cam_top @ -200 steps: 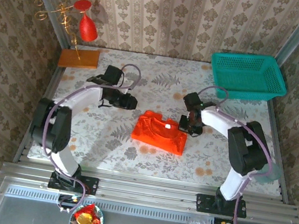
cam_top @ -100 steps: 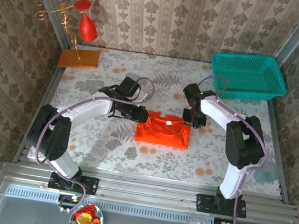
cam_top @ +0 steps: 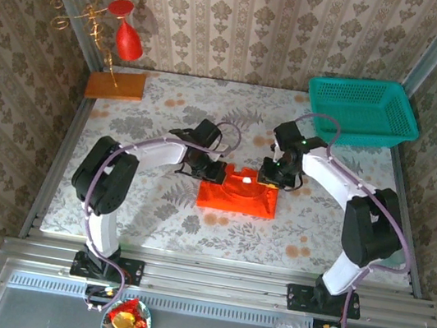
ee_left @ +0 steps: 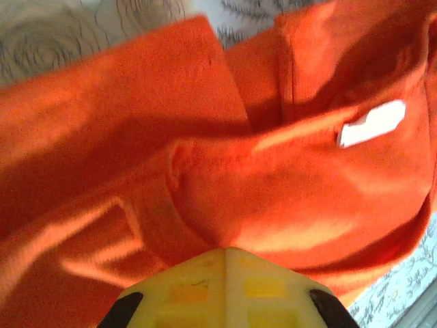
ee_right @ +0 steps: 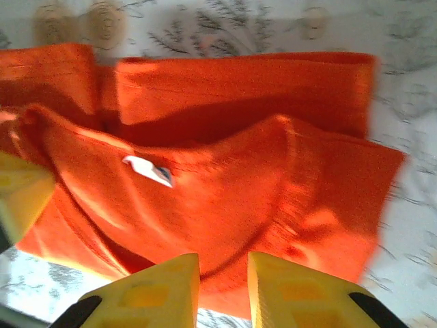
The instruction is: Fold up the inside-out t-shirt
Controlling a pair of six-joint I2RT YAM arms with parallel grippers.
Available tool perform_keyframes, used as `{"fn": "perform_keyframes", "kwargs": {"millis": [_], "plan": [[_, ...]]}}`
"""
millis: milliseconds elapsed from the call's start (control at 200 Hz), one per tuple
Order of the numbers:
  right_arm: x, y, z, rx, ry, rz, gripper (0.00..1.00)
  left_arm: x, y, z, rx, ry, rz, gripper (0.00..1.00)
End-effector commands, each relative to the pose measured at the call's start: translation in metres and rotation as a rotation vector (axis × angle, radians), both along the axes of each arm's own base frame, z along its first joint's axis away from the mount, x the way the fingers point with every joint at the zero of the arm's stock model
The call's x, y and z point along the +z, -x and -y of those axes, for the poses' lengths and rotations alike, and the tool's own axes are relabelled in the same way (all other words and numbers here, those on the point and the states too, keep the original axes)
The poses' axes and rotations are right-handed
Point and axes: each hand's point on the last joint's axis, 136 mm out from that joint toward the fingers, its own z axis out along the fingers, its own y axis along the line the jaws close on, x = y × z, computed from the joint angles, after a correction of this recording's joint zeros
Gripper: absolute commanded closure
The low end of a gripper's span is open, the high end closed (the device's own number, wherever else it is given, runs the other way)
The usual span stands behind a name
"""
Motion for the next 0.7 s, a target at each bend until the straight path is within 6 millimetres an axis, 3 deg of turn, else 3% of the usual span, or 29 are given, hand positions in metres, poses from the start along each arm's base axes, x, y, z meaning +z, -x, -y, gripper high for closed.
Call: {"fn": "perform_keyframes", "kwargs": {"millis": [0,70,150,240,320,465,590,695], "plan": [[-0.022,-0.010,-0.021,-0.006,-0.129,-0.047,0.76,-0.007,-0.011,0.003,-0.001,-0.026,-0.003,0.95],[-0.047,-0.017,-0.015,-0.043,-0.110,-0.080,0.79,-0.025,-0.010,0.001,-0.009,-0.069,-0.040,0.96],[-0.077,-0.019,0.006,-0.092,0.009,-0.127,0.80,-0.042,-0.009,-0.003,-0.017,-0.117,-0.066,0.96],[-0.088,-0.021,0.016,-0.107,0.058,-0.142,0.81,-0.049,-0.013,-0.008,-0.022,-0.149,-0.054,0.96],[-0.074,-0.022,0.011,-0.100,0.029,-0.119,0.82,-0.041,-0.019,-0.009,-0.017,-0.141,-0.018,0.96],[-0.025,-0.014,0.003,-0.090,-0.032,-0.038,0.81,0.010,-0.021,-0.004,-0.017,-0.076,0.064,0.92],[0.004,0.004,-0.011,-0.069,-0.109,-0.011,0.80,0.043,-0.004,0.001,-0.041,-0.029,0.092,0.91],[0.008,0.027,-0.030,-0.001,-0.148,-0.046,0.79,0.048,0.022,0.015,-0.106,0.039,0.048,0.92]]}}
